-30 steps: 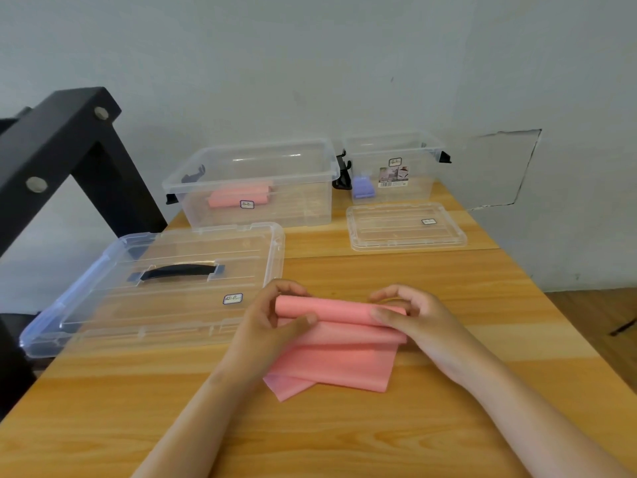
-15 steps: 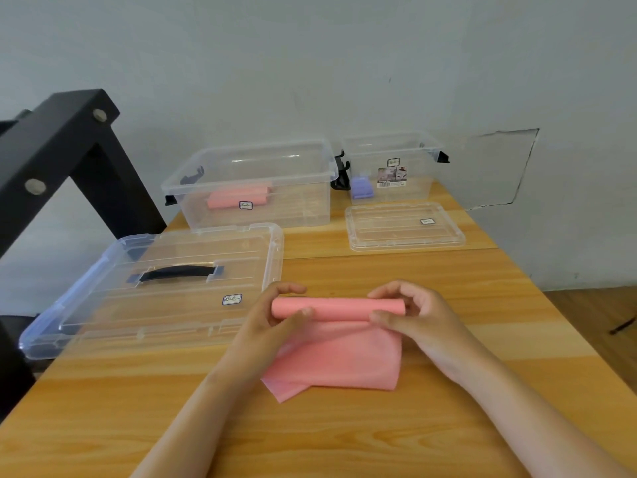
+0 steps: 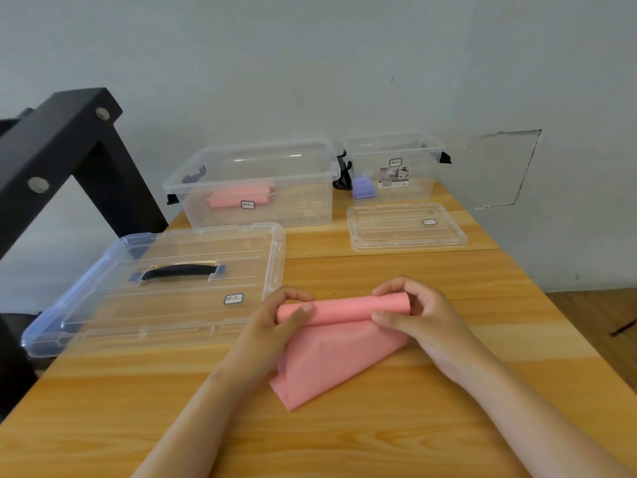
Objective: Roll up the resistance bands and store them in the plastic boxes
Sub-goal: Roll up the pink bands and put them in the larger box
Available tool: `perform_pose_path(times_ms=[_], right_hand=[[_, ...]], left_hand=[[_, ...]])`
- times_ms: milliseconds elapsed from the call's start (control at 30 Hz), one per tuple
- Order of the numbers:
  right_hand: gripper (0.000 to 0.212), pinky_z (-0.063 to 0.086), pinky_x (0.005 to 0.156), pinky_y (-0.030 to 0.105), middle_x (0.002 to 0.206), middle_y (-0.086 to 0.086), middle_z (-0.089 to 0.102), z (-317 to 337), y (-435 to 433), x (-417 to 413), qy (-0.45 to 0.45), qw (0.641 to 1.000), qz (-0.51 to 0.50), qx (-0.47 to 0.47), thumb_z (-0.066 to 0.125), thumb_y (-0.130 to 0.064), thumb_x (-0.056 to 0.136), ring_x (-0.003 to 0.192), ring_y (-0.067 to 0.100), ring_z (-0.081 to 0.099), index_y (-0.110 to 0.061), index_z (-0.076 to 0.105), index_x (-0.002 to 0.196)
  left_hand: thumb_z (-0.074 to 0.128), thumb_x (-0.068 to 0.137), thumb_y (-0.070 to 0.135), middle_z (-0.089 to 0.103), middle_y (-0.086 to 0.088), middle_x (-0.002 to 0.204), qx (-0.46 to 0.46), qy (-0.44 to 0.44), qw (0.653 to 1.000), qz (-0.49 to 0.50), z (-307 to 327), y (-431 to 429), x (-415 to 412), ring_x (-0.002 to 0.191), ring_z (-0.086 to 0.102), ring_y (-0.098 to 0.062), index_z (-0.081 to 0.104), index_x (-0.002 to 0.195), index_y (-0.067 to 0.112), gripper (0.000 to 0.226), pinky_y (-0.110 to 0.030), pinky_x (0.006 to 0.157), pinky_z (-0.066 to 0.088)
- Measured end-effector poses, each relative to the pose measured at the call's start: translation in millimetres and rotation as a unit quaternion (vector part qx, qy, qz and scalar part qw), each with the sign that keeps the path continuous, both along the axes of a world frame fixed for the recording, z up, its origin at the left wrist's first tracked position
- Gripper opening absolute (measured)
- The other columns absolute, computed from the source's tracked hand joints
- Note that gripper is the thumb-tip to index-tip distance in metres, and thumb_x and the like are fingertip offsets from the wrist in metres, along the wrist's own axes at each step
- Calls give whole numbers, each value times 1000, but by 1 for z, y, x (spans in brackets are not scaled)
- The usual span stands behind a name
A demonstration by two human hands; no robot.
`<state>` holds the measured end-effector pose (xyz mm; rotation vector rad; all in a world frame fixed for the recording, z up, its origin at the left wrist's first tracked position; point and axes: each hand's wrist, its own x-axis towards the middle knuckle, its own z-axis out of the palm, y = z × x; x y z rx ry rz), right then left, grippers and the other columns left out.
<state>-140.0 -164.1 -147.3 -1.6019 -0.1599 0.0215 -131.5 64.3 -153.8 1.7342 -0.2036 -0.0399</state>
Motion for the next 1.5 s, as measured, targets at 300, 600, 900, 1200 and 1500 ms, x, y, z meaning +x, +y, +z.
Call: perform_pose_path(times_ms=[300,600,900,1200,1500], right_hand=[[16,44,69,10,89,-13,72,-5,0,4,52,999,10,-6,79,-18,75,83,0,64,-25,73,88],[14,46,69,9,90,-11,73,-5,1,3,46,999,-2,-6,74,-18,79,83,1,65,-22,73,93],[13,44,69,9,92,-8,73,-6,1,4,38,999,-13,-15,73,-20,80,84,3,64,-22,74,93],[20,46,69,13,87,-11,72,-3,-2,2,-13,1000,8,-15,76,-8,76,81,2,64,-21,72,91],[28,42,79,23,92,-4,73,-2,-2,3,64,997,46,-1,81,-39,67,88,9,65,-28,75,91]], left_hand=[[65,80,27,67,9,101,-28,-40,999,5,-1,1,-1,92,61,-4,59,105,16,28,-17,75,49],[56,93,18,58,3,114,22,-60,998,3,-4,-2,-2,87,55,4,52,113,21,20,-9,70,42],[54,95,20,55,9,87,60,-61,996,9,-6,0,2,60,46,5,54,102,19,7,-11,53,37],[56,91,39,57,6,79,60,-14,998,-22,-7,5,5,69,50,-6,59,84,23,18,-19,61,39],[74,67,18,60,-3,77,-80,-34,996,30,4,3,1,67,54,-12,57,94,12,33,-21,55,45]])
